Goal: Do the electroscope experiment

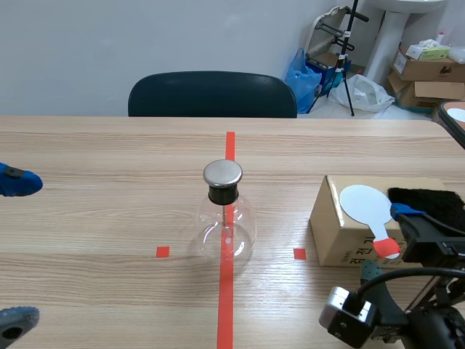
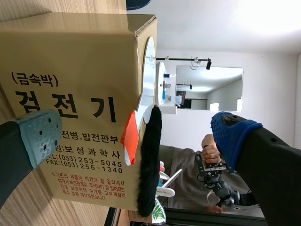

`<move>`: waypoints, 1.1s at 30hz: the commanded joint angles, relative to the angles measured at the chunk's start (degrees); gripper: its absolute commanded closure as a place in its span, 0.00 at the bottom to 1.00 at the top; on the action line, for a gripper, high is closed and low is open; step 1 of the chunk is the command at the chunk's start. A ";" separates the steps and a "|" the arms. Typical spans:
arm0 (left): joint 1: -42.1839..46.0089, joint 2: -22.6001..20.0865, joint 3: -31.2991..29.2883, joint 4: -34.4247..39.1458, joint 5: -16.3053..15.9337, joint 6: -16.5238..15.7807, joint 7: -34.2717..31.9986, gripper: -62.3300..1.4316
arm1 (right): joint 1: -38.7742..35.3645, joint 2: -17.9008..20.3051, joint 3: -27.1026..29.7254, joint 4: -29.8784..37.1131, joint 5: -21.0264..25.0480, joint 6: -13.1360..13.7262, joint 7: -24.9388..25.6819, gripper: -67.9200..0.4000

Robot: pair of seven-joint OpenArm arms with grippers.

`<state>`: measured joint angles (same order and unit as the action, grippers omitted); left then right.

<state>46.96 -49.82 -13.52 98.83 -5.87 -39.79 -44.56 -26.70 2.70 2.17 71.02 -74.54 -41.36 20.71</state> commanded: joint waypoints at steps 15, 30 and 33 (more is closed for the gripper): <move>-0.17 0.42 0.26 0.28 -0.81 -0.09 -0.83 0.00 | 0.17 0.61 0.13 0.74 0.44 -0.83 -0.22 0.00; -0.50 3.45 0.26 0.28 -0.81 -0.09 -0.81 0.00 | -15.80 1.66 0.13 8.72 8.41 -3.50 2.21 0.00; -1.09 6.27 0.26 0.31 -0.81 -0.09 -0.72 0.00 | -21.44 3.56 0.13 13.11 13.62 -3.50 4.44 0.00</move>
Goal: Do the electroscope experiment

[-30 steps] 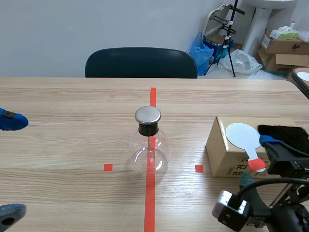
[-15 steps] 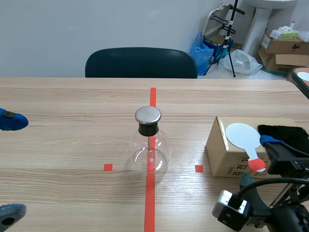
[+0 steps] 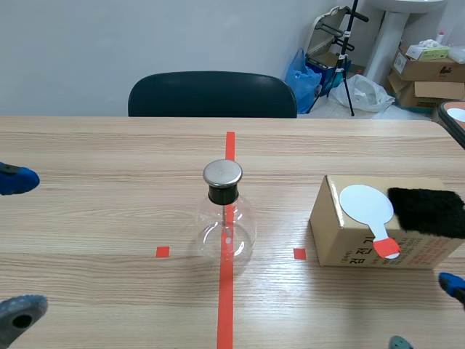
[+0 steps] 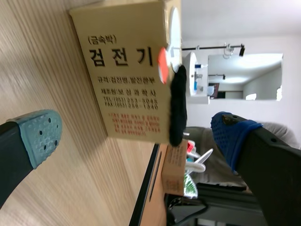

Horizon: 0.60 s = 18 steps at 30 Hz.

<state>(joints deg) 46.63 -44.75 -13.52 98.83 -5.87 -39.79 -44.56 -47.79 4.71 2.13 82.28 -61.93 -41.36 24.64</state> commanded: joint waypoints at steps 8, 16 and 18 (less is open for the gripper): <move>-7.58 8.63 0.33 0.37 -5.79 -0.09 8.22 0.00 | -11.52 10.32 0.20 15.37 21.57 2.82 5.33 0.00; -13.77 12.09 0.44 1.79 -9.42 5.88 19.91 0.00 | -12.83 20.83 2.16 27.78 45.94 18.29 3.87 0.00; -14.29 12.33 0.44 2.60 -11.58 6.47 23.45 0.00 | -12.37 22.45 2.95 29.83 50.69 23.43 3.48 0.00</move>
<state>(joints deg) 32.01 -32.51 -13.39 99.66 -16.12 -33.04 -20.84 -61.10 27.11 4.47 111.92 -11.62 -18.04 27.81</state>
